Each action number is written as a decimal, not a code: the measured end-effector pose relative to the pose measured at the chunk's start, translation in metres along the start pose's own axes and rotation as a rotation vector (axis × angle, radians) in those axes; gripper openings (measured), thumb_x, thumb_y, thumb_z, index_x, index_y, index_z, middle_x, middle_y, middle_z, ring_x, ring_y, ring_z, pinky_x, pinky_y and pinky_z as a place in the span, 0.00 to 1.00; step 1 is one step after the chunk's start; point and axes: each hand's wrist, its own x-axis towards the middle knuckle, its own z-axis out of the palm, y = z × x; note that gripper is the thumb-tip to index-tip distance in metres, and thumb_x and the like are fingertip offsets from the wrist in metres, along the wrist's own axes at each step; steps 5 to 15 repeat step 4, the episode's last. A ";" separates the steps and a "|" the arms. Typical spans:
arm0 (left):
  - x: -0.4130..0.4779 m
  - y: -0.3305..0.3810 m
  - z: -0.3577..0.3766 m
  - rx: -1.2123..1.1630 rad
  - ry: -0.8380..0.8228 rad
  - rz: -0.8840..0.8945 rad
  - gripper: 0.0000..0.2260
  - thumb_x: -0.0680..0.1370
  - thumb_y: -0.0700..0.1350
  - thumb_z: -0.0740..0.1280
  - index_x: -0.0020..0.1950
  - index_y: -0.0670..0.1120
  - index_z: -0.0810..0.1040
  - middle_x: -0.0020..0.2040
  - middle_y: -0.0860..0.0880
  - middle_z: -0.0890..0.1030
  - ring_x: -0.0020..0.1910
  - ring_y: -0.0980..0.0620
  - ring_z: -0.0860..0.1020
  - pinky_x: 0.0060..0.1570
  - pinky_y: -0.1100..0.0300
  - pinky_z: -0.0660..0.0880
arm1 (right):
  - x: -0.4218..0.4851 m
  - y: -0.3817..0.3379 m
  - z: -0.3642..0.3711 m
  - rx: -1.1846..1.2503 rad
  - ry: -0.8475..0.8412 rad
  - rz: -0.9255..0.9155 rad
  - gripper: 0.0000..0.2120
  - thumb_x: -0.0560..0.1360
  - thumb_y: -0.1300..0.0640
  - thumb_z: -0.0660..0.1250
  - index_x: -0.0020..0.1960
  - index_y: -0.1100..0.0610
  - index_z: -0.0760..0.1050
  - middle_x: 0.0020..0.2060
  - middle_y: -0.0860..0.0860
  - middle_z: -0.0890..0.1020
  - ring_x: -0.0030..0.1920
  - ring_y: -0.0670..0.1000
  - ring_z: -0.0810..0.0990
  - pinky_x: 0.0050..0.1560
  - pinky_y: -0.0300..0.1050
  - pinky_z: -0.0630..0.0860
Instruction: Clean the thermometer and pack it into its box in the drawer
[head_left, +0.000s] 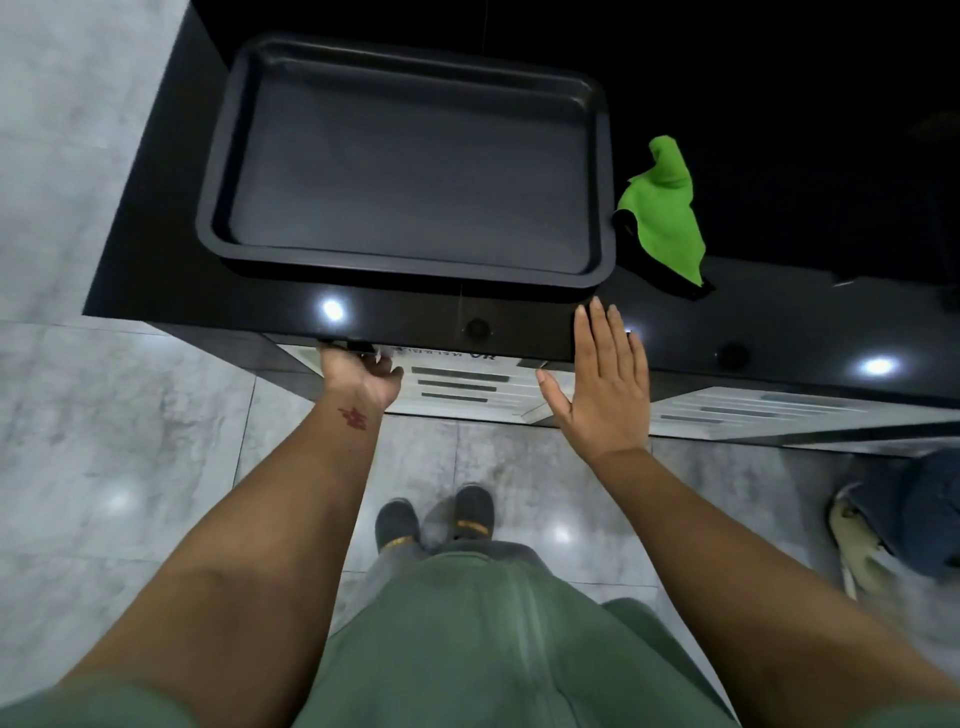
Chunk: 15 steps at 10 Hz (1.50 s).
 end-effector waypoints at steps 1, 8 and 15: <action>-0.008 0.007 -0.002 0.047 -0.037 -0.044 0.19 0.80 0.57 0.50 0.42 0.47 0.73 0.41 0.51 0.73 0.56 0.52 0.74 0.73 0.51 0.52 | 0.002 -0.001 -0.004 -0.029 -0.038 0.010 0.36 0.79 0.37 0.49 0.79 0.58 0.49 0.79 0.54 0.52 0.78 0.53 0.48 0.77 0.52 0.46; -0.073 0.011 -0.008 1.337 0.332 0.259 0.26 0.83 0.54 0.46 0.78 0.42 0.59 0.77 0.43 0.62 0.75 0.43 0.61 0.72 0.48 0.58 | 0.000 -0.013 -0.026 0.006 -0.216 0.084 0.36 0.79 0.35 0.39 0.79 0.56 0.40 0.79 0.52 0.43 0.78 0.50 0.40 0.77 0.50 0.40; -0.073 0.011 -0.008 1.337 0.332 0.259 0.26 0.83 0.54 0.46 0.78 0.42 0.59 0.77 0.43 0.62 0.75 0.43 0.61 0.72 0.48 0.58 | 0.000 -0.013 -0.026 0.006 -0.216 0.084 0.36 0.79 0.35 0.39 0.79 0.56 0.40 0.79 0.52 0.43 0.78 0.50 0.40 0.77 0.50 0.40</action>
